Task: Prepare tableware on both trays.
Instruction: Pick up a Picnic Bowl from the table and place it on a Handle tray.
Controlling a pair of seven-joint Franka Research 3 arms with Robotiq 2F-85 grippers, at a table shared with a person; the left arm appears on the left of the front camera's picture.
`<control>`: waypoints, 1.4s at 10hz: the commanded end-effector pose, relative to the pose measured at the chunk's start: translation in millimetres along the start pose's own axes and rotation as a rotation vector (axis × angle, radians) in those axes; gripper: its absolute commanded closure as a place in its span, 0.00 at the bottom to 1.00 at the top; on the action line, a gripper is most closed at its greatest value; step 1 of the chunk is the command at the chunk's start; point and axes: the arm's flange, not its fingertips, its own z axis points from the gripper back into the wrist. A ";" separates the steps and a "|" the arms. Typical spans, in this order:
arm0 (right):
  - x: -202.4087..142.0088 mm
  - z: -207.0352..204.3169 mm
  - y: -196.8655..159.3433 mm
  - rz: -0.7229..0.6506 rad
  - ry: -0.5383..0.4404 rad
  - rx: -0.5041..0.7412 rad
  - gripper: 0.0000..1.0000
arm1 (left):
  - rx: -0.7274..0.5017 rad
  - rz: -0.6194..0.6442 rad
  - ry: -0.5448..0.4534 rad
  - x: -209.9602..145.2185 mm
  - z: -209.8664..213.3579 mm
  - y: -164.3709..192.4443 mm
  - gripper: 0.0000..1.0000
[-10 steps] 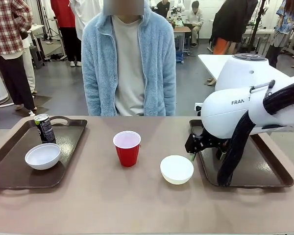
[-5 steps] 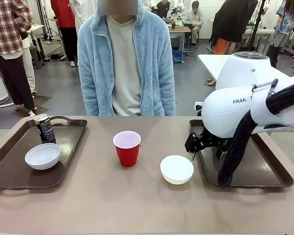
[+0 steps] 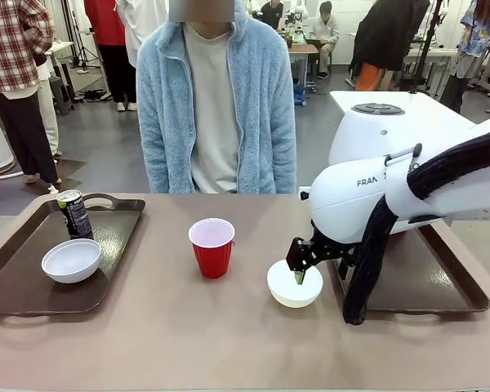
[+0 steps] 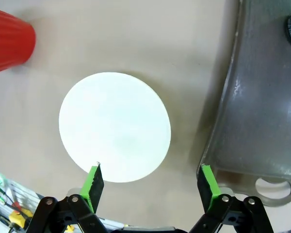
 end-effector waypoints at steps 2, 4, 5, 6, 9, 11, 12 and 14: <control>13.1 -16.0 0.0 -0.030 0.000 0.035 0.00 | -0.001 -0.003 -0.004 -0.6 1.9 -1.2 0.00; 21.5 -29.2 -4.1 -0.010 0.011 0.064 0.07 | -0.001 -0.003 -0.004 -0.6 1.9 -1.2 0.00; 22.5 -34.2 -4.4 -0.015 0.038 0.062 0.58 | -0.001 -0.003 -0.004 -0.6 1.9 -1.2 0.00; 22.0 -32.5 -4.5 -0.011 0.040 0.063 0.66 | -0.001 -0.003 -0.004 -0.6 1.9 -1.2 0.00; 22.9 -32.3 -4.7 -0.010 0.040 0.055 1.00 | -0.001 -0.003 -0.004 -0.6 1.9 -1.2 0.00; 23.2 -31.9 -5.9 -0.009 0.035 0.034 0.96 | -0.001 -0.003 -0.004 -0.6 1.9 -1.2 0.00; 22.4 -32.2 -5.1 -0.007 0.034 0.017 1.00 | -0.001 -0.003 -0.004 -0.6 1.9 -1.2 0.00; 19.9 -31.2 -5.9 -0.018 0.018 -0.077 1.00 | -0.001 -0.003 -0.004 -0.6 1.9 -1.2 0.00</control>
